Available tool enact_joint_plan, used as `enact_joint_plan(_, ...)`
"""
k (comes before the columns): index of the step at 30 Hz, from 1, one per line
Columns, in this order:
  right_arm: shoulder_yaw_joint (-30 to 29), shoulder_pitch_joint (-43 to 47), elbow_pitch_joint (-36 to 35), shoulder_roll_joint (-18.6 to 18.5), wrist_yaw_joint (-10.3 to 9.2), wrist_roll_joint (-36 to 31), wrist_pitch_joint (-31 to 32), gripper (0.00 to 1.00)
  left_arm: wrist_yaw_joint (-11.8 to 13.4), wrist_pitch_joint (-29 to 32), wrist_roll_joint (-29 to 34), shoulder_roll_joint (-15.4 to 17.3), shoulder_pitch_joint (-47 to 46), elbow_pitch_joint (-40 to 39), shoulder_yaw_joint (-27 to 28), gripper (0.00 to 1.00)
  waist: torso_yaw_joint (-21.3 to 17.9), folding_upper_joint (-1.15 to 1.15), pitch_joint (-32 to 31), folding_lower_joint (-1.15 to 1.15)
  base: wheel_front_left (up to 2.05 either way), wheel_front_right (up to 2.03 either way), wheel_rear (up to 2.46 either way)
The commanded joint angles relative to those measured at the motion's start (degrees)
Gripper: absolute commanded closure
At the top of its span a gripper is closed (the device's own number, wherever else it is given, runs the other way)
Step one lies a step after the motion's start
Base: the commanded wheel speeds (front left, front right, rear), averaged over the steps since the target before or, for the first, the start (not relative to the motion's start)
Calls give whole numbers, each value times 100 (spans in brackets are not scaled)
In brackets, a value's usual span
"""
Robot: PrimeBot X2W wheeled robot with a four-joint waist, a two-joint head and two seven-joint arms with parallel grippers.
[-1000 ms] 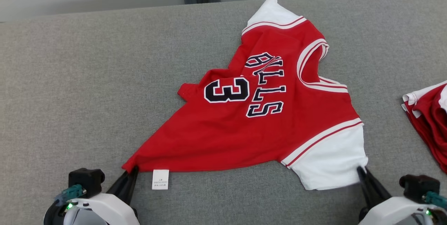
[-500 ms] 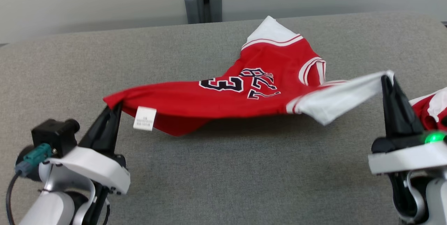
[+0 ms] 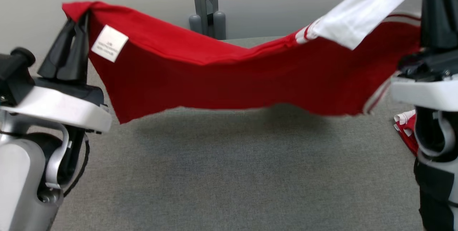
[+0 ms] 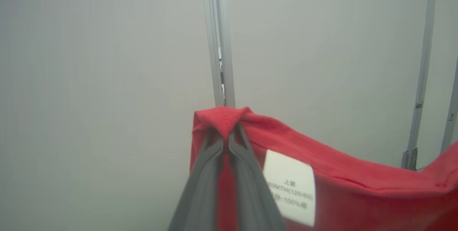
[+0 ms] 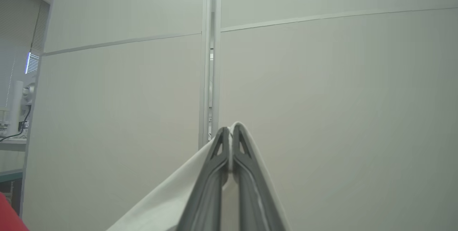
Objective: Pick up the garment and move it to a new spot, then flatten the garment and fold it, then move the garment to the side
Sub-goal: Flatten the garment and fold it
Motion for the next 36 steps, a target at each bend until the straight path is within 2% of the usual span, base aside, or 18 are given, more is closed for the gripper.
enact_joint_plan(1, -18, -43, -31, -25, -2, -22, 19, 100, -18, -1, 24, 22, -70, -24, 22, 100, -8, 0, -14, 0, 0, 0, 0)
enact_joint_plan(10, 89, -752, 96, -51, -2, -48, 377, 100, -47, 176, 92, 61, -617, -211, -18, 100, -12, 0, 0, 0, 0, 0, 0)
enact_joint_plan(17, 311, -1368, 816, -216, -2, 148, 442, 100, -332, 163, -118, -75, -1235, 272, -106, 100, 32, 0, 260, 0, 0, 0, 0)
enact_joint_plan(25, 591, -3068, 2404, -512, -2, 412, 131, 100, -860, -121, -234, -410, -2834, 1815, -181, 100, 171, 0, 763, 0, 0, 0, 0)
enact_joint_plan(31, 789, -4631, 3811, -683, -2, 320, -415, 100, -1224, -547, -145, -798, -4289, 3481, -298, 100, 337, 0, 1273, 0, 0, 0, 0)
enact_joint_plan(36, 867, -5679, 5116, -615, -2, 279, -974, 100, -1450, -923, -92, -1090, -5328, 4886, -355, 100, 392, 0, 1610, 0, 0, 0, 0)
